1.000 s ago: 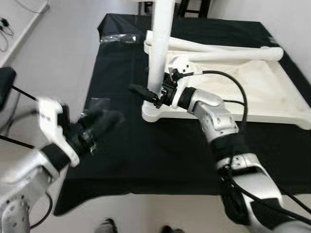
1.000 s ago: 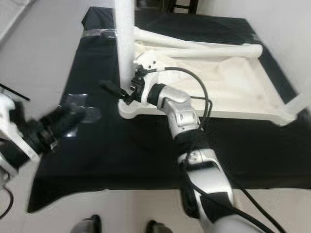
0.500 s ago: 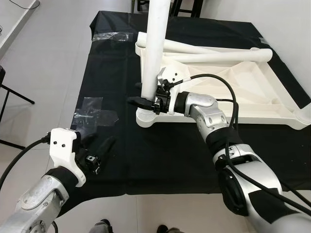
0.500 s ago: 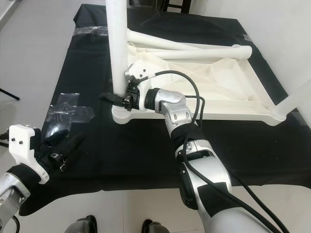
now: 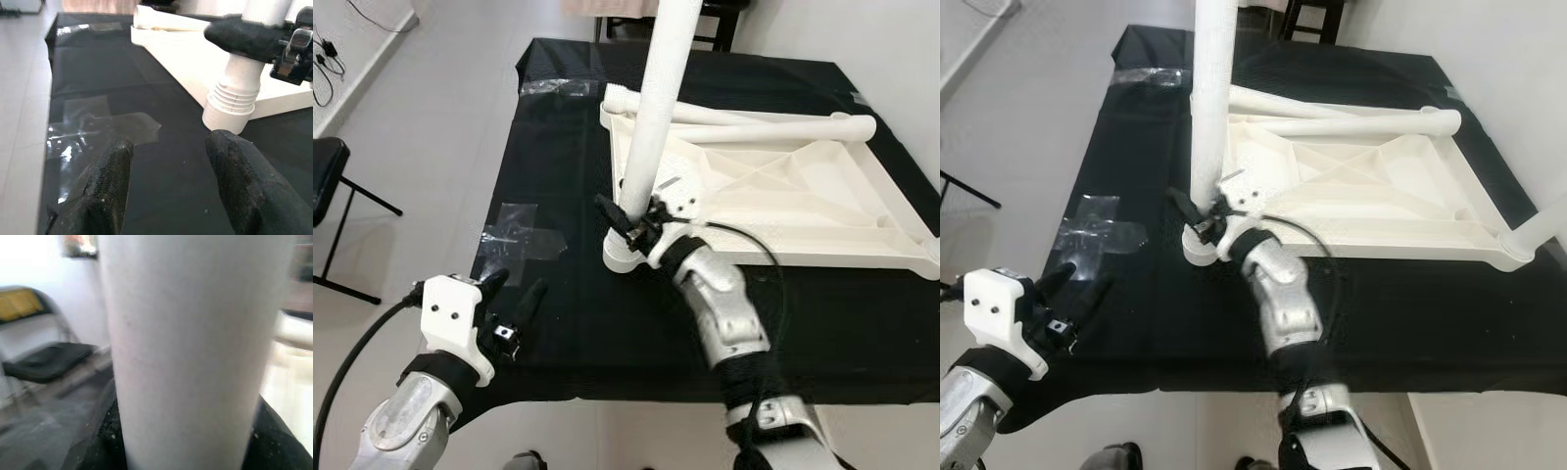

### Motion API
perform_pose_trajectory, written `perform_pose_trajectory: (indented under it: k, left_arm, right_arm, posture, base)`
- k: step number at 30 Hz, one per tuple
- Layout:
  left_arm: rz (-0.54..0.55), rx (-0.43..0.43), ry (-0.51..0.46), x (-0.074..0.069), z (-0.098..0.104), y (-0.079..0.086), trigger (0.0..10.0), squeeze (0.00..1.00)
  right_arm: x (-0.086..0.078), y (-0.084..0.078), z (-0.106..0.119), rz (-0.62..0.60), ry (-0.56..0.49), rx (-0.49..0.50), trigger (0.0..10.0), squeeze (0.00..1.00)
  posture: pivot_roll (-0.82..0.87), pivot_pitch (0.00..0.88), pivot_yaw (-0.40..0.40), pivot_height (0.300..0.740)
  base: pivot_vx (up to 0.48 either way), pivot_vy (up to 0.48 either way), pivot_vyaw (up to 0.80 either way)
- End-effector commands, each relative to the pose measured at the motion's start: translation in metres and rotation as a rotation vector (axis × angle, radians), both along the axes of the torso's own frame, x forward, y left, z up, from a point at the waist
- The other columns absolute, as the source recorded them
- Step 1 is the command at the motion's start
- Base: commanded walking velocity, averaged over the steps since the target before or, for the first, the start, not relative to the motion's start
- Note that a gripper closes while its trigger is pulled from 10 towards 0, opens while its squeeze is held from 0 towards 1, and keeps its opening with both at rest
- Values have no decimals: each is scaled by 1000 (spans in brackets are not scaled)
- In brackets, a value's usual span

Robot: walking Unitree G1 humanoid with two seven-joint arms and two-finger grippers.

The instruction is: Building children table

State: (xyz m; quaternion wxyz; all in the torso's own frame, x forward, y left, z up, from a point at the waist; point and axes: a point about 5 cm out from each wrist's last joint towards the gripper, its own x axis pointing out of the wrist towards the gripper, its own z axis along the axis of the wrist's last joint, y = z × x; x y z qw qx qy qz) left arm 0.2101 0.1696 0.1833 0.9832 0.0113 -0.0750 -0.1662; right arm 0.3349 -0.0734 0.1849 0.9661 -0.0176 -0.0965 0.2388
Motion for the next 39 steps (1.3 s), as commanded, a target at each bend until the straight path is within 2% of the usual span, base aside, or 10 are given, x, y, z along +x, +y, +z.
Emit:
perform_pose_trajectory:
  k: [1,9,11,14,15,17,24,25,38,39]
  left_arm:
    - [30,3,13,3,-10,0,10000,0]
    - [70,11,50,7,-23,-1,10000,0]
    - [148,19,122,12,-41,4,10000,0]
    - [165,27,127,14,-44,5,10000,0]
    - [181,46,127,16,-46,5,10000,0]
    - [196,74,118,19,-49,6,10000,0]
    - [205,105,98,24,-51,3,10000,0]
    - [200,108,93,24,-50,2,10000,0]
    - [74,121,14,28,-29,-9,10000,0]
    - [65,104,23,30,-33,-7,10000,0]
  right_arm:
    - [-45,7,-68,-36,284,-131,0,0]
    - [-37,0,-67,-57,292,-128,0,0]
    - [-21,-16,-62,-158,293,-125,10000,0]
    - [-18,-18,-60,-167,292,-111,10000,0]
    - [-15,-18,-55,-134,275,-77,10000,765]
    - [-17,-15,-46,-63,254,-32,10000,1000]
    - [-14,-8,-26,314,171,-27,10000,1000]
    - [-11,-10,-23,360,160,-44,10000,0]
    - [22,-4,15,754,110,-167,10000,0]
    - [24,-3,17,780,117,-153,5373,0]
  posture:
    - [187,226,-63,740]
    - [196,214,-69,740]
    - [200,191,-62,740]
    - [202,189,-60,740]
    - [207,182,-54,740]
    - [218,175,-53,740]
    - [238,166,-55,740]
    - [248,164,-59,740]
    - [246,175,-60,740]
    - [242,169,-56,740]
  base:
    - [0,0,0]
    - [0,0,0]
    - [0,0,0]
    - [0,0,0]
    - [0,0,0]
    - [0,0,0]
    - [0,0,0]
    - [0,0,0]
    - [0,0,0]
    - [0,0,0]
